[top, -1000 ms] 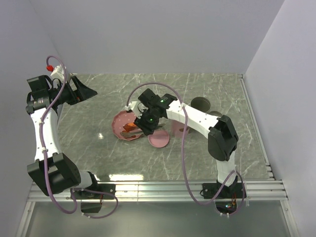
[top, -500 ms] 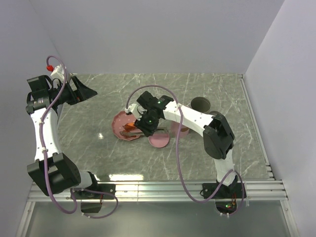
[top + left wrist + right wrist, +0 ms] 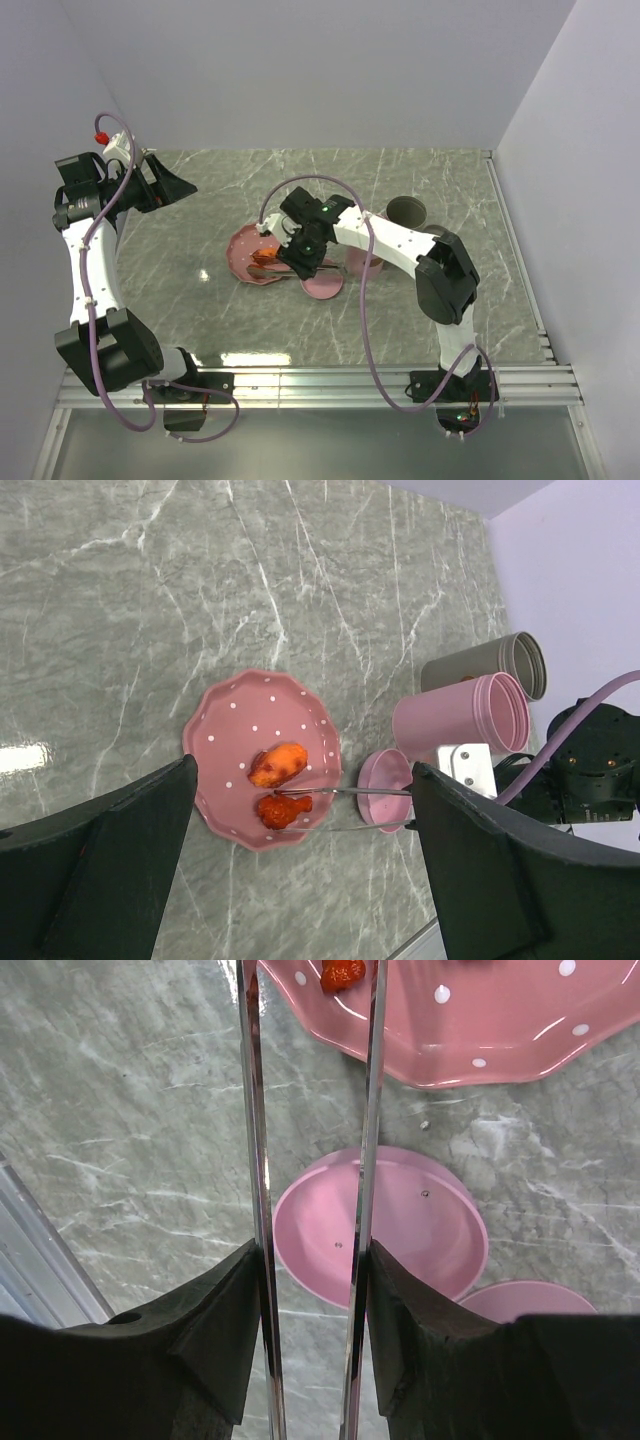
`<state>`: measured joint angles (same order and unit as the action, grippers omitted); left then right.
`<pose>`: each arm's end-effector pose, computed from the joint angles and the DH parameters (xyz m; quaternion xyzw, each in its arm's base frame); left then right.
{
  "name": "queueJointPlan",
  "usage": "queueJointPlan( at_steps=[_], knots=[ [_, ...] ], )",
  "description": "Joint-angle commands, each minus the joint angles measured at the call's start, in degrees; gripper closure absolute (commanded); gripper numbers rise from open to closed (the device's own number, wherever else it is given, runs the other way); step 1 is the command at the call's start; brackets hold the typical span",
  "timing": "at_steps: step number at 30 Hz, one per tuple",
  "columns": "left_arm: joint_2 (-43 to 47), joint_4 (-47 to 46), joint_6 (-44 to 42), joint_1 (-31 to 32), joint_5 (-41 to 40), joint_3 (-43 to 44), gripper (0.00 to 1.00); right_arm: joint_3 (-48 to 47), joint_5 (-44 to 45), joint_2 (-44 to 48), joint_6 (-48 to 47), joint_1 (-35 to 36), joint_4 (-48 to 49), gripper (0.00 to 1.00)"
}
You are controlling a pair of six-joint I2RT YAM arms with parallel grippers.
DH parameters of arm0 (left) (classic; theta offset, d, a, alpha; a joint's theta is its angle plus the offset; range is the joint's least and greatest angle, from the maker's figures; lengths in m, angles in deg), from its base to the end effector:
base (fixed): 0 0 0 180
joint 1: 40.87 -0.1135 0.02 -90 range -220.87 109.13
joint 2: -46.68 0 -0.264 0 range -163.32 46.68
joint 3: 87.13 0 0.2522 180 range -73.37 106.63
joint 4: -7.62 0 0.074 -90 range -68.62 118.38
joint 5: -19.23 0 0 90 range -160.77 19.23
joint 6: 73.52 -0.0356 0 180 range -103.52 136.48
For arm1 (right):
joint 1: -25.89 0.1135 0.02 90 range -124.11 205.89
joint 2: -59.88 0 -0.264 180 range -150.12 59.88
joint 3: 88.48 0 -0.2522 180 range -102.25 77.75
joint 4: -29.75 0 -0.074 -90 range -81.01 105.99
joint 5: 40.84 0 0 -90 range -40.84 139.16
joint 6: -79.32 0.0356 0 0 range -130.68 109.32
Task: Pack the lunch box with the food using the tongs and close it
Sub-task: Pick up the food using the clamp
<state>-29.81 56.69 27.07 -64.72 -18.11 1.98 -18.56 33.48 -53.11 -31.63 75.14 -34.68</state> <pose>0.2687 0.0879 0.3685 -0.0460 0.8234 -0.3467 0.4468 0.2647 0.3220 0.2438 -0.5805 0.7793 0.1773 0.1560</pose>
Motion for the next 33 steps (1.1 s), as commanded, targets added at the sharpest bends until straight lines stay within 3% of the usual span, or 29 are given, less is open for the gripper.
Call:
queueJointPlan(
  at_steps=[1, 33],
  knots=[
    [0.3, -0.1, -0.7, 0.0, 1.1, 1.7, 0.06, -2.0, 0.6, 3.6, -0.8, 0.3, -0.7, 0.50],
    [1.3, 1.1, -1.9, 0.0, 0.5, 2.0, 0.06, -15.5, 4.5, -4.2, -3.4, 3.0, -8.8, 0.50]
  ],
)
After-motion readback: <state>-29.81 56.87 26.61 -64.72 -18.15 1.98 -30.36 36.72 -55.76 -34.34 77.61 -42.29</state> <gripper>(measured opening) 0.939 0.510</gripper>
